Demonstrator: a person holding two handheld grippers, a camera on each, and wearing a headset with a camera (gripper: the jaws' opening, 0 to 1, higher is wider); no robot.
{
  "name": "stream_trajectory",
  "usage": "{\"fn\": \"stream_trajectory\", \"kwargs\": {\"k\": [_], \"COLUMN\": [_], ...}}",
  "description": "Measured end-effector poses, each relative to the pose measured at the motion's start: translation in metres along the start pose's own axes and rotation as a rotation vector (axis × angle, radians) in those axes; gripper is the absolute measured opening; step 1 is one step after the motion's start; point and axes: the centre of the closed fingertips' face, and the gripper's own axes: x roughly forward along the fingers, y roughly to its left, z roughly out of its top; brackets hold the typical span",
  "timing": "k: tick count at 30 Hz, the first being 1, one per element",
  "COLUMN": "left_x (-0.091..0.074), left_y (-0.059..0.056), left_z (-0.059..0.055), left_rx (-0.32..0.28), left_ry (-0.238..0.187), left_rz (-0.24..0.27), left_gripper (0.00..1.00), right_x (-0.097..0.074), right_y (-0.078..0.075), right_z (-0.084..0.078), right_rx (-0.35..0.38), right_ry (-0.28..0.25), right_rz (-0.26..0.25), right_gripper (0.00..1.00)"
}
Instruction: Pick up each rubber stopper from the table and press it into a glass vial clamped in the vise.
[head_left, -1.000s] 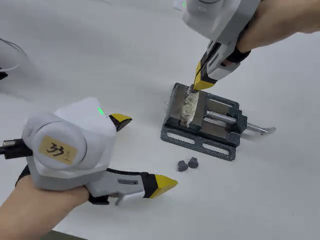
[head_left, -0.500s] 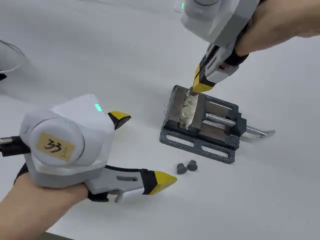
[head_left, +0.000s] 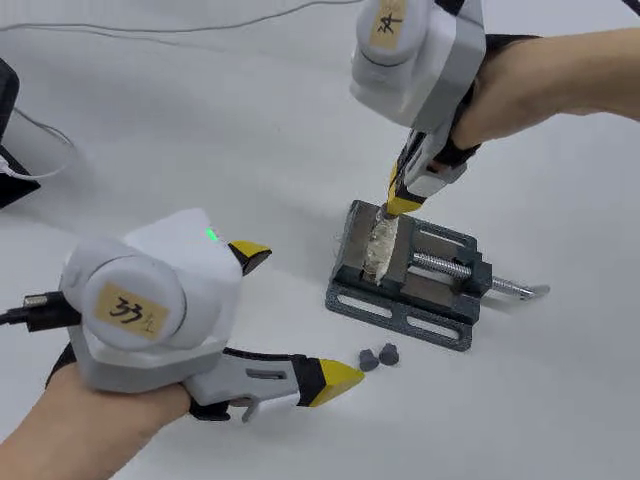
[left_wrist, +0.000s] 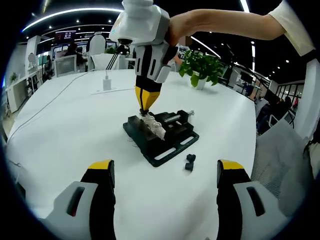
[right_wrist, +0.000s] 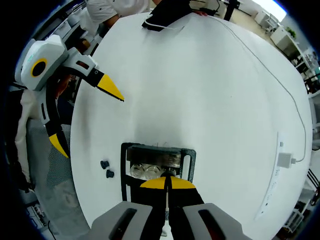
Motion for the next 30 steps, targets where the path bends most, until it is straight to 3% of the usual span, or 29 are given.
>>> {"fn": "stream_trajectory", "kwargs": {"k": [8,13,16,23,26,30], "left_x": [-0.01,-0.013,-0.015,-0.016,-0.015,-0.014], "left_y": [-0.001,-0.005,-0.008,-0.01,-0.01,-0.011], "left_z": [0.006,0.008,0.011,0.015,0.016,0.016], "left_rx": [0.021,0.037,0.05,0.073,0.084,0.088], "left_ry": [0.001,0.009,0.01,0.006,0.006,0.005], "left_rz": [0.011,0.003,0.002,0.002,0.002,-0.002], "left_gripper": [0.83,0.82,0.82,0.82,0.82,0.82], "right_x": [-0.001,-0.003,-0.004,-0.004,-0.004,-0.003], "right_y": [0.001,0.007,0.008,0.007,0.003,-0.001], "right_z": [0.002,0.002,0.001,-0.001,0.001,0.003], "right_rx": [0.06,-0.004,-0.006,0.027,-0.018,-0.013], "right_ry": [-0.043,-0.024,-0.024,-0.096,-0.118,-0.13], "right_rz": [0.006,-0.023,-0.033,-0.041,-0.068,-0.074], "right_gripper": [0.0,0.0,0.0,0.0,0.0,0.0]}}
